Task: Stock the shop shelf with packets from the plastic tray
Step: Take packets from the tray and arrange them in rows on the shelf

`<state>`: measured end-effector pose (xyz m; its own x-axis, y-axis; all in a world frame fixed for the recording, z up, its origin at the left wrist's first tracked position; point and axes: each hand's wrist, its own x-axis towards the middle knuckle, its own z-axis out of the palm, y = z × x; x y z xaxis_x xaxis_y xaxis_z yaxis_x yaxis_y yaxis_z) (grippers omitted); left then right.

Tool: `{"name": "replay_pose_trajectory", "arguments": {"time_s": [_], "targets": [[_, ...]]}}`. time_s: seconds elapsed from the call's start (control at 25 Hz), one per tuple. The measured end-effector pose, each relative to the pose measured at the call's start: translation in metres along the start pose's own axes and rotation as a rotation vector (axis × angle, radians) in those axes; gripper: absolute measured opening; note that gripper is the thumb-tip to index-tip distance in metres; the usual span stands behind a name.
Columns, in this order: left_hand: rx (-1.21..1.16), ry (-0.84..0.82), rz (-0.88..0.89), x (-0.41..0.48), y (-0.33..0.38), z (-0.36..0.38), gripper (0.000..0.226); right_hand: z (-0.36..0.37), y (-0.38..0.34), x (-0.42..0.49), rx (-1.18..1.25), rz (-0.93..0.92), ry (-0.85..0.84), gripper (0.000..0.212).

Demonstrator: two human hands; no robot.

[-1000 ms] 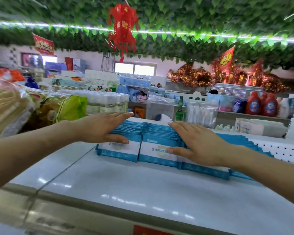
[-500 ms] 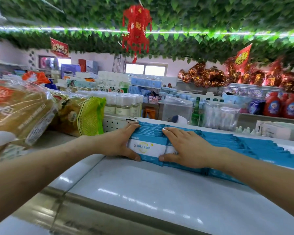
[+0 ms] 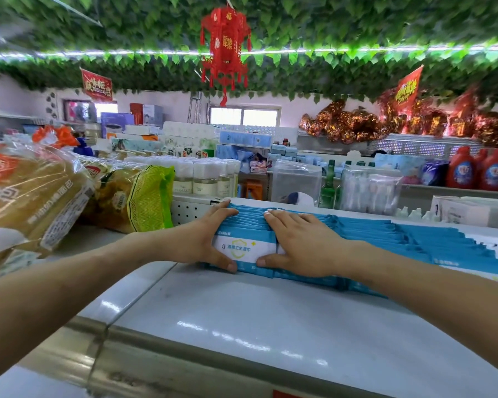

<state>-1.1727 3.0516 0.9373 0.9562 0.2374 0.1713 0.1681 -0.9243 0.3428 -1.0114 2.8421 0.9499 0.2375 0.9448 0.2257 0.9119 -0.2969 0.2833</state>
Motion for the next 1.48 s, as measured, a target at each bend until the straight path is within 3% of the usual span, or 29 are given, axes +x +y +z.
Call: {"name": "replay_pose_trajectory", "arguments": {"time_s": [0.28, 0.52, 0.8, 0.96, 1.12, 1.36, 1.48], "targets": [[0.111, -0.012, -0.027, 0.002, 0.007, -0.005, 0.118, -0.002, -0.010, 0.002, 0.009, 0.021, 0.047, 0.103], [0.373, -0.057, -0.026, 0.003, 0.019, -0.013, 0.119, -0.006, -0.016, 0.000, 0.010, -0.032, 0.051, 0.095], [0.352, -0.072, -0.060, 0.004, 0.020, -0.015, 0.115, -0.003, -0.022, 0.009, 0.012, -0.043, 0.024, 0.089], [0.396, -0.042, 0.003, -0.004, 0.021, -0.014, 0.115, -0.012, 0.007, -0.020, 0.019, 0.025, 0.086, 0.094], [0.566, -0.066, 0.108, -0.004, 0.035, -0.005, 0.108, -0.007, 0.045, -0.053, -0.067, 0.026, 0.004, 0.102], [0.579, -0.132, 0.030, -0.003, 0.045, -0.010, 0.103, -0.002, 0.060, -0.064, -0.152, -0.023, -0.009, 0.100], [0.529, -0.069, 0.034, -0.002, 0.059, -0.007, 0.110, -0.013, 0.068, -0.084, -0.108, -0.029, 0.061, 0.097]]}}
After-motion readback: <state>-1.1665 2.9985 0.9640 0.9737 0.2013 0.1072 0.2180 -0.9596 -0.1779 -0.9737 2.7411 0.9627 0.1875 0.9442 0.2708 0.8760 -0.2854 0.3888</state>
